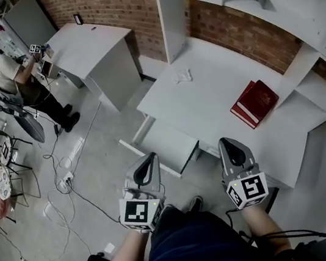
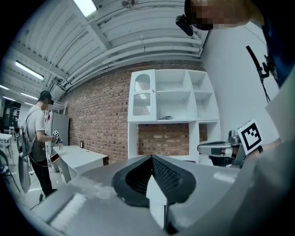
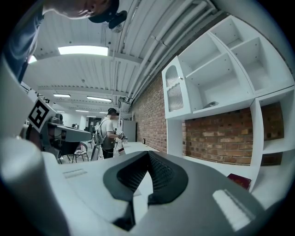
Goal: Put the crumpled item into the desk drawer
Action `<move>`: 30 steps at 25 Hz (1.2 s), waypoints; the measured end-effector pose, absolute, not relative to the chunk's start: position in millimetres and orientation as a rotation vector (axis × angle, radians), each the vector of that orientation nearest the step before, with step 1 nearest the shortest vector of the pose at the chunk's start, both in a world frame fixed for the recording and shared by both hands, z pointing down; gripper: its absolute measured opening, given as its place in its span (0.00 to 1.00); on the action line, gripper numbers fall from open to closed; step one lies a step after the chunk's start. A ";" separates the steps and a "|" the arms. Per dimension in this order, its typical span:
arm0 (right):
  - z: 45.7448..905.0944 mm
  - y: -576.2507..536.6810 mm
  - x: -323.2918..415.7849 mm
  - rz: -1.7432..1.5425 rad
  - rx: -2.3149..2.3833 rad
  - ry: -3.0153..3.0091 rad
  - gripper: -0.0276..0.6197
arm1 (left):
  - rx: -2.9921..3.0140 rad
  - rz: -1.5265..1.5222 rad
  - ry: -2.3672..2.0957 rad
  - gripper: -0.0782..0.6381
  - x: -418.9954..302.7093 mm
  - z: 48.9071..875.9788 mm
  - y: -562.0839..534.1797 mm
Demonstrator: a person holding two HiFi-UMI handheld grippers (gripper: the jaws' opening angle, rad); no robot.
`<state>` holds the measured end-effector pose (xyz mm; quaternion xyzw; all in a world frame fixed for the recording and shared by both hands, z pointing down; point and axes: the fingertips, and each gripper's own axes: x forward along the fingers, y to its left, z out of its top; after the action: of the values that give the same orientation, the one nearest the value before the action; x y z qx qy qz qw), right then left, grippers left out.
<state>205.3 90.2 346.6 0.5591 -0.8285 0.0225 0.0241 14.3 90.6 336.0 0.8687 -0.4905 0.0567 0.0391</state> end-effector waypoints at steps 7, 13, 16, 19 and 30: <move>356.9 74.8 206.7 0.095 1.714 -2.552 0.05 | 2.666 0.209 -1.504 0.11 15.9 344.5 76.1; 362.3 51.5 209.4 0.101 1.734 -2.523 0.05 | 2.690 0.219 -1.469 0.11 18.6 351.9 46.8; 365.2 35.4 212.1 0.098 1.752 -2.493 0.05 | 2.684 0.219 -1.438 0.11 20.0 354.4 24.1; 368.7 17.3 214.8 0.110 1.787 -2.450 0.05 | 2.721 0.207 -1.392 0.11 22.1 356.1 0.8; 366.7 -55.6 201.3 0.093 1.869 -2.322 0.05 | 2.807 0.203 -1.243 0.11 7.8 364.7 -82.4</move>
<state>201.3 -55.6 366.7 0.6247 -0.7762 0.0310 0.0798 7.8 -82.4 364.7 0.9119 -0.4038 0.0658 0.0327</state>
